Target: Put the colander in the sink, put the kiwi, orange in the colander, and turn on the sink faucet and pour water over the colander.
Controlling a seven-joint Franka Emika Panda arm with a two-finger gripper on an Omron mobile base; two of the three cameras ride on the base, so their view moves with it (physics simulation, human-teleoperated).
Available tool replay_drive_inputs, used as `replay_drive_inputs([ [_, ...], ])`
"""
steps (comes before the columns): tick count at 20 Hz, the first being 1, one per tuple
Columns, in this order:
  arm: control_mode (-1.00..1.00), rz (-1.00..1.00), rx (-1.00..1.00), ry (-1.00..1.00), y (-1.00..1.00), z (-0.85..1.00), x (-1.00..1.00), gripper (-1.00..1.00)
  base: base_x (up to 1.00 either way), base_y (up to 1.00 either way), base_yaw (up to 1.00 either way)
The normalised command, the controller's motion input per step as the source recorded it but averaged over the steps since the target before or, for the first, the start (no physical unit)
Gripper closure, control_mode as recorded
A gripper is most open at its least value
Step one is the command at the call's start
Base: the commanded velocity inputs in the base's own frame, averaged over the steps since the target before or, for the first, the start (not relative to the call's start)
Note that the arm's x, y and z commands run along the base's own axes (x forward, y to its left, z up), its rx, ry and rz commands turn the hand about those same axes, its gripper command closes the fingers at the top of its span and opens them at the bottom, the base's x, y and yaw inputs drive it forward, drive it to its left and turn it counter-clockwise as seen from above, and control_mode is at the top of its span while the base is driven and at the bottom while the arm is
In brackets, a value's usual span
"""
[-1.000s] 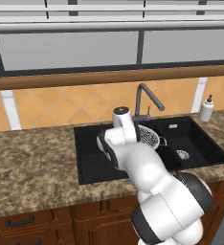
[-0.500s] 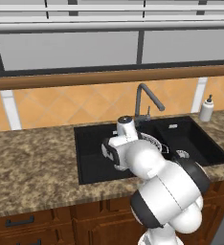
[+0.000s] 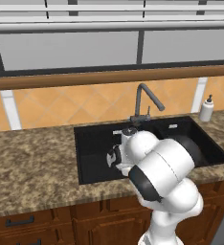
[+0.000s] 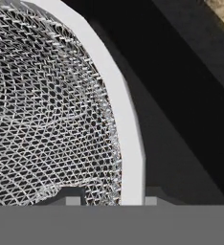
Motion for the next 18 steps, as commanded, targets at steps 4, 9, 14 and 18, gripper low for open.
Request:
replay_drive_inputs([
  [4, -1.0, -0.29, 0.0, 0.0, 0.2, -0.19, 0.58, 1.0, 0.0, 0.0, 0.0],
  [9, -1.0, -0.3, 0.0, 0.0, 0.14, -0.21, 0.5, 1.0, 0.0, 0.0, 0.0],
  [14, -1.0, -0.37, 0.0, -0.05, 0.28, -0.29, 0.34, 1.0, 0.0, 0.0, 0.0],
  [18, -1.0, -0.4, 0.0, -0.02, 0.39, -0.27, 0.31, 1.0, 0.0, 0.0, 0.0],
])
